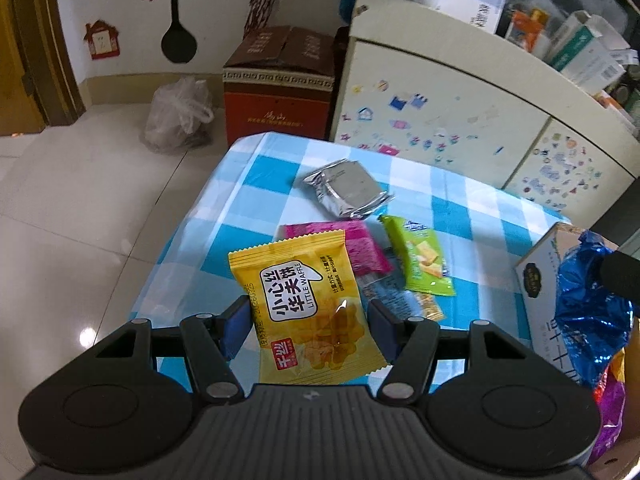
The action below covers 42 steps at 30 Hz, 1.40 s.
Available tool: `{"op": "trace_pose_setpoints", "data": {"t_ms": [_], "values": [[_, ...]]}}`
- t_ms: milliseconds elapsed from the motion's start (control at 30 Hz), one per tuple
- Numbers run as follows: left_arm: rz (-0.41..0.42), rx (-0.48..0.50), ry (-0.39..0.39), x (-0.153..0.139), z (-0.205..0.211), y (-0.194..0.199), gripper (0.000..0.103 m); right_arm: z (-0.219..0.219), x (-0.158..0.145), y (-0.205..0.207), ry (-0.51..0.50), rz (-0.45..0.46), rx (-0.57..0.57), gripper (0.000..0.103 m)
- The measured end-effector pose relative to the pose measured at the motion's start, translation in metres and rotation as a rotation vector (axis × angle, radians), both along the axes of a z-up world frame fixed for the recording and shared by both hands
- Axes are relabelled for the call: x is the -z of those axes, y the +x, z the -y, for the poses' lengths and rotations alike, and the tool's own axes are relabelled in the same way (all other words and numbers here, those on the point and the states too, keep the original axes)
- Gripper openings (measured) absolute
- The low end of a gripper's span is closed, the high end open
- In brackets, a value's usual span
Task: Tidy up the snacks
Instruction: 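Carry the yellow packet and blue bag over the cardboard box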
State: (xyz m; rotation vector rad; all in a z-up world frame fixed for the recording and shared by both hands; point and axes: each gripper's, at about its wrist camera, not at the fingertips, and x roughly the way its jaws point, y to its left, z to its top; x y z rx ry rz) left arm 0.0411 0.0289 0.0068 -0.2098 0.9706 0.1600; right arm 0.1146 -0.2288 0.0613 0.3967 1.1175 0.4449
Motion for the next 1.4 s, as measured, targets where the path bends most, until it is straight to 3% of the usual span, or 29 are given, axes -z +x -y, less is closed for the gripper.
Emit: {"op": "trace_pose_setpoints", "data": {"t_ms": [367, 733, 1200, 1400], "values": [[0.030, 0.041, -0.008, -0.010, 0.020, -0.004, 0.068, 0.023, -0.023, -0.016, -0.016, 0.045, 0.019, 0.053], [0.066, 0.095, -0.018, -0.017, 0.049, -0.002, 0.068, 0.062, -0.033, -0.012, 0.003, 0.060, 0.117, 0.053], [0.174, 0.305, 0.014, -0.025, 0.107, -0.012, 0.068, 0.134, -0.052, -0.011, -0.032, 0.128, 0.305, 0.053], [0.190, 0.384, -0.024, -0.023, 0.127, -0.016, 0.068, 0.154, -0.044, -0.008, -0.032, 0.106, 0.373, 0.053]]}}
